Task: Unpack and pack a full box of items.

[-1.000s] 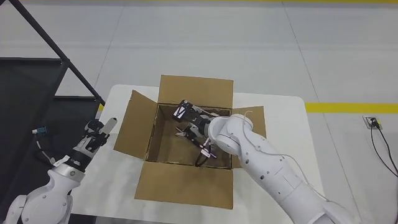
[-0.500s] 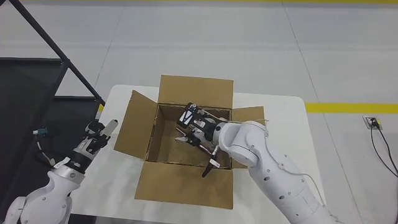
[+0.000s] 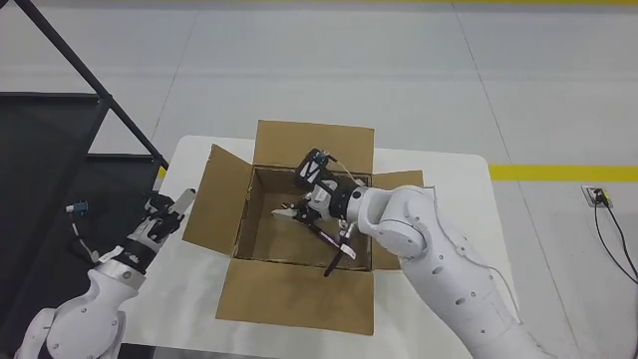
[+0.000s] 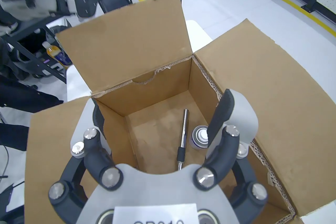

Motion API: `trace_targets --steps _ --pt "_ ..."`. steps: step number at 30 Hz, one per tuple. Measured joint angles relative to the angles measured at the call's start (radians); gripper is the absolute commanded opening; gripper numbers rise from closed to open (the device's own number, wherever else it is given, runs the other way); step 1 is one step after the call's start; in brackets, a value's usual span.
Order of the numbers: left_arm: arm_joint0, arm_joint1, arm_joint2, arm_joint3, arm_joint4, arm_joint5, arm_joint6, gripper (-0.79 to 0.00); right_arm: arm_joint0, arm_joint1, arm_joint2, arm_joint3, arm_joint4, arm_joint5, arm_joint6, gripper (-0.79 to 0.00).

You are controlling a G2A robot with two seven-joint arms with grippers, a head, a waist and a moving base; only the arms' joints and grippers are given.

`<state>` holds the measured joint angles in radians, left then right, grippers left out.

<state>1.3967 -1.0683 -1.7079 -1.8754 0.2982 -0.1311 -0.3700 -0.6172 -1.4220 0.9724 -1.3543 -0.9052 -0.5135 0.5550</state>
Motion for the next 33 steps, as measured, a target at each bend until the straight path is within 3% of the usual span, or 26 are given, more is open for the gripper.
trace_targets --steps 11,19,29,33 --pt "-0.053 0.003 0.063 0.01 -0.026 -0.064 -0.123 0.0 -0.133 0.054 0.231 -0.112 0.361 -0.146 0.075 0.0" --pt "-0.072 0.006 0.095 -0.003 -0.035 -0.118 -0.191 0.0 -0.263 0.101 0.431 -0.195 0.663 -0.145 0.183 0.0" --pt "-0.09 0.006 0.13 -0.01 -0.033 -0.122 -0.218 0.0 -0.265 0.102 0.436 -0.196 0.67 -0.141 0.188 0.0" --pt "-0.089 0.006 0.133 -0.013 -0.031 -0.127 -0.216 0.0 -0.267 0.104 0.439 -0.187 0.696 -0.054 0.17 0.0"
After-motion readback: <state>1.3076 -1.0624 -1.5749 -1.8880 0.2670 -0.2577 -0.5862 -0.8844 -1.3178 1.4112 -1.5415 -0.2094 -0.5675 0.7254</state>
